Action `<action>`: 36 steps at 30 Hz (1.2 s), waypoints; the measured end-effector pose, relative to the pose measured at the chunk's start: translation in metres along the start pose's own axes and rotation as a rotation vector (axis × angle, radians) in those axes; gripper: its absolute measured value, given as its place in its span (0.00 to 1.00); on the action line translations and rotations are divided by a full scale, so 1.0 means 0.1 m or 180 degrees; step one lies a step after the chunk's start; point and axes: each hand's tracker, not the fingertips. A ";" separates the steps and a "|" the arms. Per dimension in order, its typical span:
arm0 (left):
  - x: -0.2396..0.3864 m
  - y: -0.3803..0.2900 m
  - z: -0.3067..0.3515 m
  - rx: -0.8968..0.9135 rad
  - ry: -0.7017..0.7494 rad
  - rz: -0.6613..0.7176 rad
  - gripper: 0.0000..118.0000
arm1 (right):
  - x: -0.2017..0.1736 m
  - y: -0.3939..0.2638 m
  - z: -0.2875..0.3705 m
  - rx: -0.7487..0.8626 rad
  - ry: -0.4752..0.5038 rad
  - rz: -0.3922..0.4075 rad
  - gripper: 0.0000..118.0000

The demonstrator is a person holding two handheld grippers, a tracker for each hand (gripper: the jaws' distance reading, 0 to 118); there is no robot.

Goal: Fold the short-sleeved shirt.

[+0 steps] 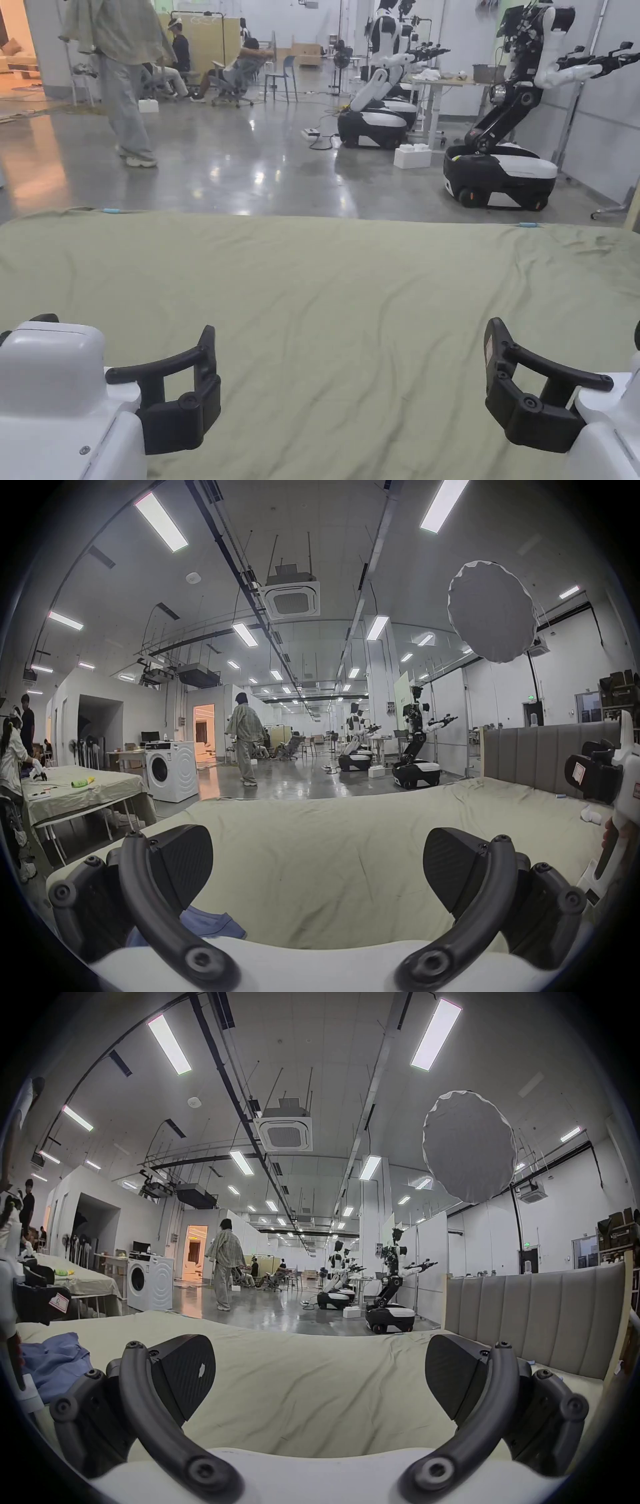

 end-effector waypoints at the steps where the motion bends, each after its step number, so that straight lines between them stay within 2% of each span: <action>1: 0.01 0.00 0.00 0.0003 -0.0004 -0.0009 1.00 | 0.00 0.00 0.00 0.0001 0.0008 -0.0003 1.00; 9: 0.02 -0.01 -0.02 -0.0091 -0.0074 0.0049 1.00 | 0.00 -0.01 0.00 -0.0048 0.0039 -0.0043 1.00; 11: 0.01 -0.01 -0.05 -0.0302 -0.0317 0.0218 0.99 | 0.02 0.01 0.01 -0.0217 0.0124 -0.0155 1.00; 12: 0.01 -0.03 -0.04 -0.0220 -0.0397 0.0293 0.75 | 0.04 0.01 0.01 -0.0210 0.0204 -0.0193 0.92; 13: 0.03 -0.06 -0.02 -0.0123 -0.0422 0.0336 0.39 | 0.04 -0.01 0.04 -0.0078 0.0198 -0.0202 0.62; 14: 0.05 -0.06 -0.01 -0.0129 -0.0337 0.0309 0.04 | 0.02 -0.03 0.05 0.0029 0.0013 -0.0154 0.09; 15: 0.08 -0.05 0.00 -0.0100 -0.0166 0.0268 0.00 | 0.00 -0.05 0.04 -0.0012 -0.0189 -0.0073 0.02; 17: 0.10 -0.03 -0.01 -0.0136 -0.0242 0.0132 0.00 | 0.10 -0.02 0.02 -0.0079 0.0001 -0.0237 0.02; 18: 0.12 -0.02 -0.02 -0.0171 -0.0246 0.0051 0.00 | 0.14 -0.02 0.02 -0.0090 -0.0012 -0.0358 0.02; 20: 0.13 -0.03 0.00 -0.0144 -0.0235 0.0031 0.00 | 0.16 -0.02 0.05 -0.0045 0.0000 -0.0315 0.02; 21: 0.13 -0.04 0.00 -0.0139 -0.0227 0.0061 0.00 | 0.14 -0.01 0.04 -0.0040 -0.0095 -0.0224 0.02; 26: -0.06 -0.04 0.10 -0.0167 -0.0145 0.0280 0.00 | -0.03 -0.02 -0.05 -0.0107 0.0185 -0.0137 0.02; 30: -0.47 0.05 0.51 -0.0115 0.0365 0.0201 0.00 | -0.52 -0.03 -0.22 -0.0056 0.0739 -0.0292 0.02; 34: -0.95 0.08 1.04 -0.0247 0.1292 -0.0090 0.00 | -1.20 -0.05 -0.40 -0.0090 0.1514 -0.0563 0.02; 36: -1.14 0.05 1.27 -0.0374 0.1685 -0.0192 0.00 | -1.54 -0.05 -0.44 -0.0140 0.1864 -0.0591 0.02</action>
